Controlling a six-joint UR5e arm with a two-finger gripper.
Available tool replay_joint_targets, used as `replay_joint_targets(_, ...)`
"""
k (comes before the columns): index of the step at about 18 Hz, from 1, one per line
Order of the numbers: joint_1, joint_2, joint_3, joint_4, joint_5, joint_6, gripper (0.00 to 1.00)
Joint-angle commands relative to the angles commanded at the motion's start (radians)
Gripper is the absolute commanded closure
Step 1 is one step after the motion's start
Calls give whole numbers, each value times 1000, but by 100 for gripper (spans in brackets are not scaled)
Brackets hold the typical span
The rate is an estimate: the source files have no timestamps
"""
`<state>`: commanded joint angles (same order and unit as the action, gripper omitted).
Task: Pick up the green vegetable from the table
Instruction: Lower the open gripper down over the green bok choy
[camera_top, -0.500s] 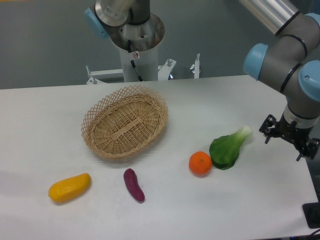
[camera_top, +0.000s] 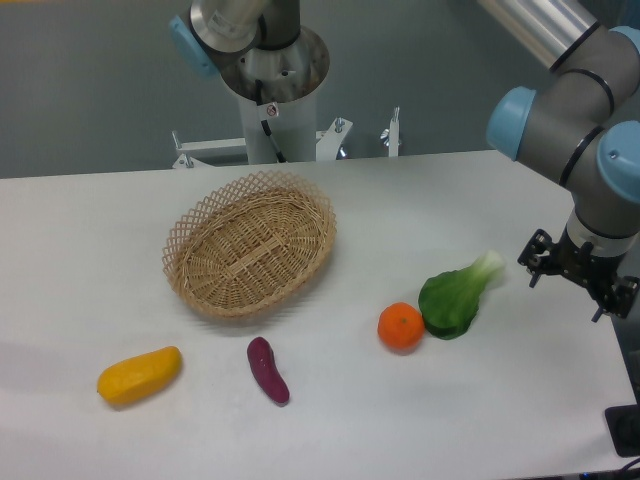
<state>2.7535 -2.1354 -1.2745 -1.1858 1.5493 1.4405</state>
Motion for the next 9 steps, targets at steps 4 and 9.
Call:
replay_joint_targets(4,-5,51,-97,8,-28,-5,0)
replay_joint_targets(9,-9,75,-213,49,-25,-26,0)
